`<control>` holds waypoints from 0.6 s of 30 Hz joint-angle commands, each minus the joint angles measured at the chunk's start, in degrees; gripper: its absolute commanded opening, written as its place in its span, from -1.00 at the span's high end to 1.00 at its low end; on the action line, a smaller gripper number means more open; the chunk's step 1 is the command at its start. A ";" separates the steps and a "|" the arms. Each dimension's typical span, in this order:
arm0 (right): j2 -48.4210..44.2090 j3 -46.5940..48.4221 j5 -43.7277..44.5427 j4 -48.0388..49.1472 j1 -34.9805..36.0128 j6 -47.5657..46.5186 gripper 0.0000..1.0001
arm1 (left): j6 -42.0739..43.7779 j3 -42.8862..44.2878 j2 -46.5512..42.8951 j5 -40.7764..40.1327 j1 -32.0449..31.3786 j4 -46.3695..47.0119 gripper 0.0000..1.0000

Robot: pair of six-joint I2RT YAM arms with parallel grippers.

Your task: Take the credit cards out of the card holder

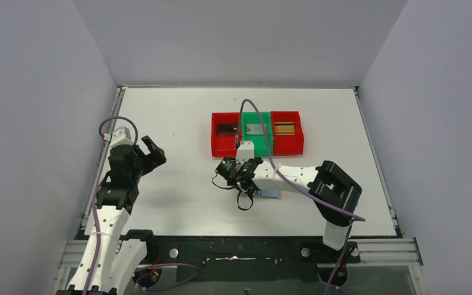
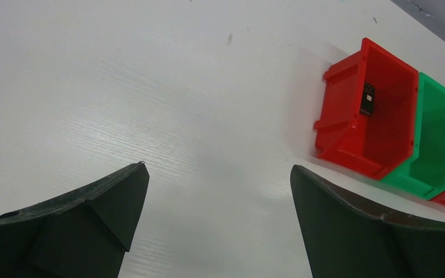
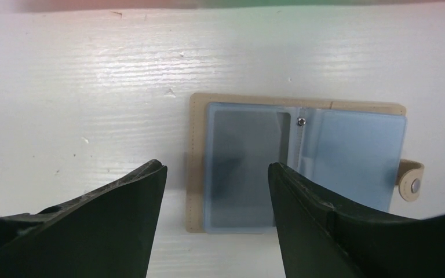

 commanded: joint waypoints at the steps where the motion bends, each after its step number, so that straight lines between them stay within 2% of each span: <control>1: -1.10 -0.48 4.04 0.49 0.25 1.61 -0.30 | 0.04 0.98 -0.58 0.83 0.33 2.36 -0.94; 8: -4.34 -6.86 -2.90 9.98 -2.45 -0.35 -0.30 | 0.16 1.24 -0.13 0.59 0.40 2.11 -0.93; 12: -4.52 -9.08 -4.51 12.24 -4.72 -1.25 -0.28 | 0.14 1.03 -0.73 0.39 0.41 2.26 -0.93; 18: -6.48 -14.21 -9.19 19.66 -5.63 -1.81 -0.19 | 0.14 1.06 -0.52 0.57 0.41 2.24 -0.92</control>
